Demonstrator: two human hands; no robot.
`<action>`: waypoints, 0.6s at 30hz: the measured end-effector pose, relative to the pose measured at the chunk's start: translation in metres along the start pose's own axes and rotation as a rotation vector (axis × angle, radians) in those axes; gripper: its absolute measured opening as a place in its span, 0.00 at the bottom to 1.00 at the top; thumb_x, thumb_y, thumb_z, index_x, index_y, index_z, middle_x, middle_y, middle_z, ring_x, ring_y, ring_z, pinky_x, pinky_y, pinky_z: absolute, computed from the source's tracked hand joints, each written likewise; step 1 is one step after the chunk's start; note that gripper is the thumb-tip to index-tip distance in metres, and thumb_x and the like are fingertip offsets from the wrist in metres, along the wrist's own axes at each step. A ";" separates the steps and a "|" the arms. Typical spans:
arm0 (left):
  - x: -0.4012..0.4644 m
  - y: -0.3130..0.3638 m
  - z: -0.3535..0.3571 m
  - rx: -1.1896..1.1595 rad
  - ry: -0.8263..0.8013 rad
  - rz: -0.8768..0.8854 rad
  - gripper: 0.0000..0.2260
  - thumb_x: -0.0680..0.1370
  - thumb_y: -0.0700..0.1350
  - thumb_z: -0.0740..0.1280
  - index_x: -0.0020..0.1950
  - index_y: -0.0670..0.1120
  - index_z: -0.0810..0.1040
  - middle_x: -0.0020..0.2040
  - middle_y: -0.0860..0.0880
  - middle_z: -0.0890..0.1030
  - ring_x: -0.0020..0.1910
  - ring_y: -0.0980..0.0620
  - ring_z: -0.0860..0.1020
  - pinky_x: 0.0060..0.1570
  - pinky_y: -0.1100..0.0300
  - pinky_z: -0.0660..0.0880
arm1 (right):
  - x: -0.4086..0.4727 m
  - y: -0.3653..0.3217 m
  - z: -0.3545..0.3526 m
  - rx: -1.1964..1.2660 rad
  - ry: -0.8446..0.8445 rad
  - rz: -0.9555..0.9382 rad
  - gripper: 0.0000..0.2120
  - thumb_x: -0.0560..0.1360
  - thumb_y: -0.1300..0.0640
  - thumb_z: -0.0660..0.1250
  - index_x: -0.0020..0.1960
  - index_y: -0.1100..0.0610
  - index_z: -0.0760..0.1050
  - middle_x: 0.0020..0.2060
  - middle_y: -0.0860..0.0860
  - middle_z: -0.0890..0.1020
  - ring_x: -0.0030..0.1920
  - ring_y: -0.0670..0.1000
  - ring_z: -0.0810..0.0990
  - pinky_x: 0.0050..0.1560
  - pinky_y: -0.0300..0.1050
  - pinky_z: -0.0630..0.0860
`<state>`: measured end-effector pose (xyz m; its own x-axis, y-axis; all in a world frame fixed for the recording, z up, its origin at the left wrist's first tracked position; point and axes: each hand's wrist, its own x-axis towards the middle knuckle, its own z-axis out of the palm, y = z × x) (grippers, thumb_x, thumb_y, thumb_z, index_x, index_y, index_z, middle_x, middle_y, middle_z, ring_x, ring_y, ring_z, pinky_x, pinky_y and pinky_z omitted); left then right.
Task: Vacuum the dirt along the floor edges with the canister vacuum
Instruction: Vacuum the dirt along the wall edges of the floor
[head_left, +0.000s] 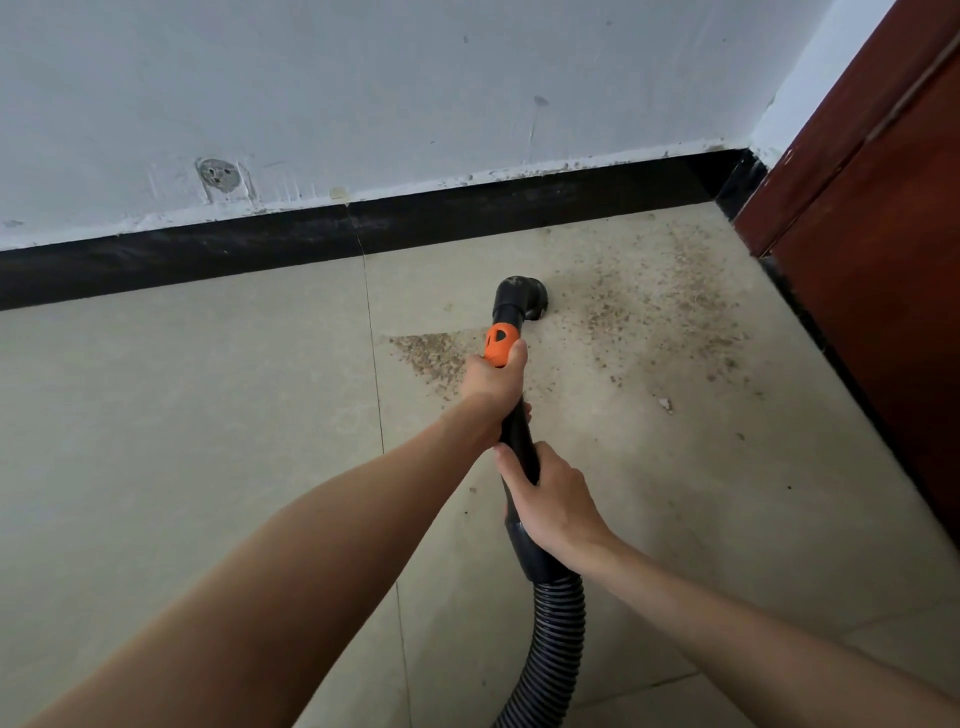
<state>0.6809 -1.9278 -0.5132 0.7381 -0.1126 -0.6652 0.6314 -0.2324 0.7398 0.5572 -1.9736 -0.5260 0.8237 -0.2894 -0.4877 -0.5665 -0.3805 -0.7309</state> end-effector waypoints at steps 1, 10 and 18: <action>0.001 0.001 0.001 0.009 -0.016 -0.007 0.19 0.79 0.54 0.62 0.58 0.41 0.66 0.37 0.44 0.70 0.24 0.50 0.72 0.20 0.64 0.71 | 0.002 0.001 -0.001 -0.010 -0.002 0.000 0.20 0.78 0.35 0.57 0.42 0.51 0.68 0.34 0.49 0.77 0.33 0.49 0.79 0.31 0.41 0.71; 0.014 0.013 -0.041 0.004 0.038 -0.008 0.17 0.79 0.54 0.62 0.56 0.41 0.68 0.38 0.44 0.72 0.29 0.48 0.74 0.27 0.59 0.74 | 0.021 -0.031 0.016 -0.070 -0.148 -0.086 0.20 0.79 0.35 0.55 0.43 0.51 0.67 0.35 0.50 0.78 0.34 0.50 0.80 0.33 0.43 0.73; 0.013 0.012 -0.111 -0.008 0.264 -0.017 0.20 0.80 0.57 0.57 0.57 0.40 0.66 0.39 0.43 0.74 0.32 0.47 0.77 0.28 0.57 0.73 | 0.027 -0.076 0.043 -0.075 -0.386 -0.221 0.21 0.81 0.40 0.56 0.38 0.55 0.69 0.34 0.55 0.80 0.35 0.54 0.79 0.37 0.45 0.72</action>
<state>0.7248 -1.8253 -0.5021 0.7632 0.1476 -0.6291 0.6453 -0.2240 0.7303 0.6238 -1.9143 -0.5043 0.8664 0.1494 -0.4765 -0.3646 -0.4628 -0.8080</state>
